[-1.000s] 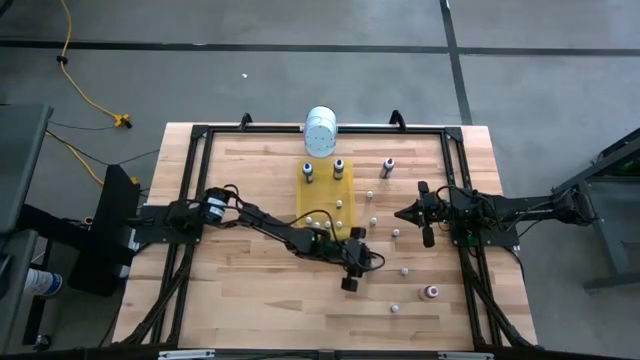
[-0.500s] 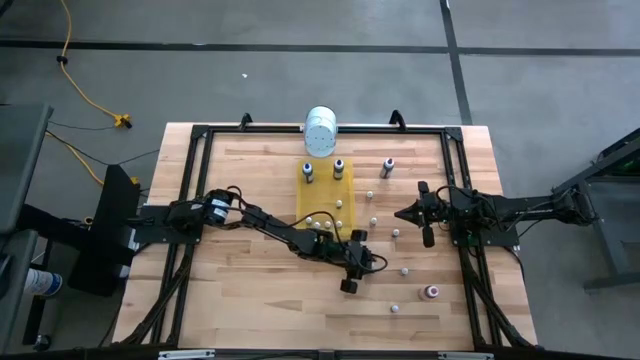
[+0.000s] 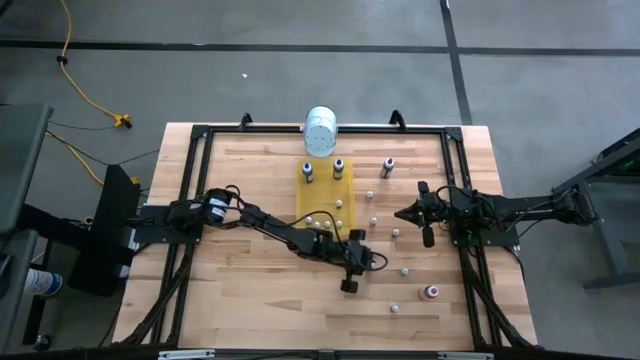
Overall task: Pick & Place food coloring
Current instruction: Put the small orange food coloring bottle in the yellow transparent bin
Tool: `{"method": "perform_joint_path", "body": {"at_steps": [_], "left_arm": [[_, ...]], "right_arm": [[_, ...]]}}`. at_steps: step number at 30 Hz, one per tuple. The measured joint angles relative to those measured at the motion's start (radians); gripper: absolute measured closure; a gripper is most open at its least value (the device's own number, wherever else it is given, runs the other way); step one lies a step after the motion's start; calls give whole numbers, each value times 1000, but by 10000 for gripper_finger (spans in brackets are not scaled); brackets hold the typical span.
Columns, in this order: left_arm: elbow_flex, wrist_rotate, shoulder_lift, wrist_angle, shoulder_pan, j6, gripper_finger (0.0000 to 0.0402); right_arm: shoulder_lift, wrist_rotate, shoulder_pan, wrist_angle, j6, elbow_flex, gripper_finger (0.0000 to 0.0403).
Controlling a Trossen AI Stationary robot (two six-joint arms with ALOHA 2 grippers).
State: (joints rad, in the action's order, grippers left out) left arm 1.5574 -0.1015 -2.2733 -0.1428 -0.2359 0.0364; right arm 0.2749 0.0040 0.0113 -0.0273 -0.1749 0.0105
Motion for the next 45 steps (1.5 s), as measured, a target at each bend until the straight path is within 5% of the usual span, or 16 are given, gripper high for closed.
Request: {"method": "perform_joint_path", "body": {"at_steps": [9,22,34,45], "left_arm": [[0,-212,154,202,0,-109,366],[-37,-492,331,485,53,-606,366],[-303,-587,448,437,106,-809,365],[-356,-583,450,422,211,-809,364]], "right_arm": [[0,0,0,0,0,0,402],[0,0,0,0,0,0,402],[0,0,0,0,0,0,402],[0,0,0,0,0,0,402]]}}
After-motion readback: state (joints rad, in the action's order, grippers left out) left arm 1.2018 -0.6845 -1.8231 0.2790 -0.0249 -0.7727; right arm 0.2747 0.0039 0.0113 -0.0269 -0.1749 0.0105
